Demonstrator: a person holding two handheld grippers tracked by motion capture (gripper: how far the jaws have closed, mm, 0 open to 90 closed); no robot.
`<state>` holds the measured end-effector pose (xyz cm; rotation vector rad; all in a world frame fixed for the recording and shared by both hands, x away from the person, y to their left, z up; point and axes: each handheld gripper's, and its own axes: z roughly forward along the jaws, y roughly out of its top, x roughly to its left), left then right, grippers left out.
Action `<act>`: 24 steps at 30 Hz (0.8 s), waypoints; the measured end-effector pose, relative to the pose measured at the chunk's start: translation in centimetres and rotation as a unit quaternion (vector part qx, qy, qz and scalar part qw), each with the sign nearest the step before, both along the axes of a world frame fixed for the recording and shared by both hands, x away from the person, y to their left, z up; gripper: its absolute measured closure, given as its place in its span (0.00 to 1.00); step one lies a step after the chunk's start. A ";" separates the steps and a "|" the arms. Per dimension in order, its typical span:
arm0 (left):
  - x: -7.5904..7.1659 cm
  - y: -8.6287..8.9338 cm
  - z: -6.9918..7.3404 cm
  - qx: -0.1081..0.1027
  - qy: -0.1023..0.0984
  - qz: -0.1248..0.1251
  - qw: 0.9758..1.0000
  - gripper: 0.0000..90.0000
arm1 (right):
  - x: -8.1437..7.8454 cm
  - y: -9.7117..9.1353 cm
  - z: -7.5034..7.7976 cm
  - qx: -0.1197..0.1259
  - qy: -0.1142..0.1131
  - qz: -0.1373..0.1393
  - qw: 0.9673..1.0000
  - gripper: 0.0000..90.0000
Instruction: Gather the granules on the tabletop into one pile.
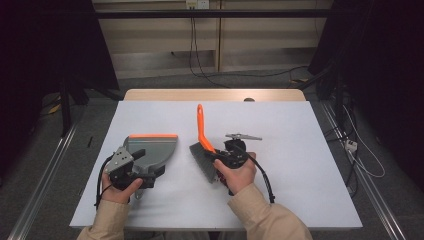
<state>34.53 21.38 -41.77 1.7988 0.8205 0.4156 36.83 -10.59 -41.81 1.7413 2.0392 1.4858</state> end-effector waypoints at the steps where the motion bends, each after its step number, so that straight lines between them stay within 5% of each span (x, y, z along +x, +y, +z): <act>1: 0.0 0.0 0.0 0.000 0.001 0.000 1.000 0.06 | 0.3 0.6 -0.2 0.001 0.002 0.002 1.000 0.79; 8: 0.1 0.4 -0.1 -0.004 0.003 0.003 1.000 0.06 | 1.7 2.8 -1.9 -0.018 0.020 -0.009 1.000 0.79; 10: 0.1 0.5 -0.1 -0.003 0.003 0.004 1.000 0.06 | 1.9 2.3 -2.1 -0.014 0.036 -0.014 0.999 0.79; 24: 0.0 0.2 -0.1 -0.001 0.002 0.001 1.000 0.06 | -0.3 -2.3 -2.3 -0.009 0.050 -0.053 0.997 0.79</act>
